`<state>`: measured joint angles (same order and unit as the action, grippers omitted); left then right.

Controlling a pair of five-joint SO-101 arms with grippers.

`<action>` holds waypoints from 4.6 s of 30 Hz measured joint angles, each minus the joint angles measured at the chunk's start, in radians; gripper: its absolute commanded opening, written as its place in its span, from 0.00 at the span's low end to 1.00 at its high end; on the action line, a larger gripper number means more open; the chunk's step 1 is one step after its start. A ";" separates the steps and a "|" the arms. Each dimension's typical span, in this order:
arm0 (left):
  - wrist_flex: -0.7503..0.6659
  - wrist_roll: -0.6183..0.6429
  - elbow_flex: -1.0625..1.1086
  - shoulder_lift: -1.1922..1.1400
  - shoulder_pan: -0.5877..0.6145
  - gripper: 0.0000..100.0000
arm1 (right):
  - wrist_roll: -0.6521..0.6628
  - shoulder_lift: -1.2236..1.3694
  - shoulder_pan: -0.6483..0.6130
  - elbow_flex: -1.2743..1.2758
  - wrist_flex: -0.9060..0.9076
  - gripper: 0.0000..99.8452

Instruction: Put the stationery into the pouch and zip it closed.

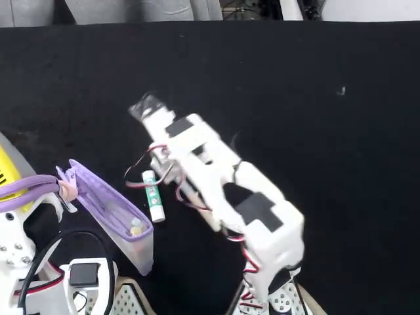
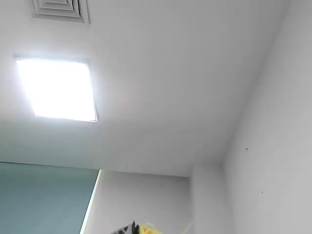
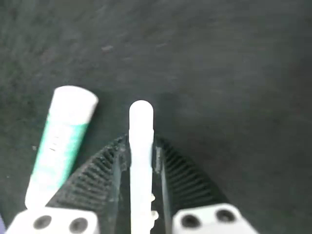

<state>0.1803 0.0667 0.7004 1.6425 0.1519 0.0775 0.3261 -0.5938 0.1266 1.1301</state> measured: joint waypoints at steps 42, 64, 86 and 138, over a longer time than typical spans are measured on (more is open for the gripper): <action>0.000 0.000 0.023 0.092 -0.003 0.03 | -0.002 -1.553 -0.416 0.170 -0.267 0.01; 0.000 0.000 0.023 0.092 -0.003 0.03 | -0.002 -1.640 -0.606 0.420 -0.505 0.01; 0.000 0.000 0.023 0.092 -0.003 0.03 | 0.086 -1.634 -0.608 0.790 -0.750 0.09; 0.000 0.000 0.023 0.095 -0.003 0.03 | -0.233 -1.537 -0.066 1.255 -0.789 0.20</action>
<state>0.1803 0.0667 0.7234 1.7377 0.1488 -0.1557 -1.2114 -0.6598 1.3817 0.3414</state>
